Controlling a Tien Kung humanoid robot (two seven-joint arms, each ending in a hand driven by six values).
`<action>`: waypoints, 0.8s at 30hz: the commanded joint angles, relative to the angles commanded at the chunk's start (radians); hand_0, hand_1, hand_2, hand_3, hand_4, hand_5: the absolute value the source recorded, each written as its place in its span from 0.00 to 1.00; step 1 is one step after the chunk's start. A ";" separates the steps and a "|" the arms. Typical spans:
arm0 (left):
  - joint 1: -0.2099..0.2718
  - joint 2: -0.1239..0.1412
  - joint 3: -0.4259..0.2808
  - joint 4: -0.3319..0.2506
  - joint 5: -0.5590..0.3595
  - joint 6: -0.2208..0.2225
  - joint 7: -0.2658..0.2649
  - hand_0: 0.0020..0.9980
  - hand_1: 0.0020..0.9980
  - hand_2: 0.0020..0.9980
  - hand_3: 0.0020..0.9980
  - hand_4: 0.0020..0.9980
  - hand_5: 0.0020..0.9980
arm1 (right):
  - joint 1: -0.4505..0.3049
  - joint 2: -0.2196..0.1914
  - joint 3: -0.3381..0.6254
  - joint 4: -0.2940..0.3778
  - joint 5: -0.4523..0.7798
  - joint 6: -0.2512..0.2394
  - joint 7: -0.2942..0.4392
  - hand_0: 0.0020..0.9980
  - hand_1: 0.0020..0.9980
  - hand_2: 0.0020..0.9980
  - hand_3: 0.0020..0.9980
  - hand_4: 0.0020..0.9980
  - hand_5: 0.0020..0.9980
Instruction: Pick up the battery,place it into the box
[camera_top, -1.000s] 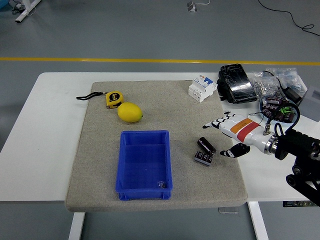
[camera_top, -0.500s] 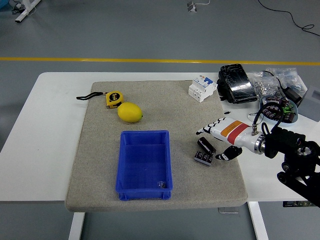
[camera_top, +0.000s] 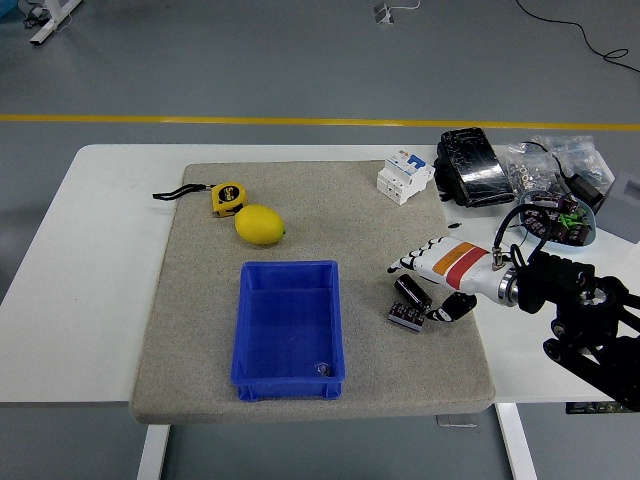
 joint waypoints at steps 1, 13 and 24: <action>0.000 0.000 0.000 0.000 0.001 0.000 0.000 0.57 0.55 0.59 0.57 0.63 0.57 | 0.002 0.002 -0.004 -0.002 0.000 0.000 0.000 0.76 0.74 0.81 0.87 0.91 0.15; 0.005 0.001 -0.009 0.001 0.013 0.002 0.004 0.57 0.54 0.59 0.57 0.63 0.57 | 0.011 0.022 -0.036 -0.033 0.011 -0.020 0.011 0.74 0.73 0.79 0.84 0.90 0.16; -0.002 0.002 -0.010 0.000 0.018 0.002 0.004 0.57 0.54 0.59 0.57 0.63 0.57 | 0.014 0.030 -0.040 -0.064 0.028 -0.041 0.019 0.69 0.67 0.75 0.77 0.88 0.17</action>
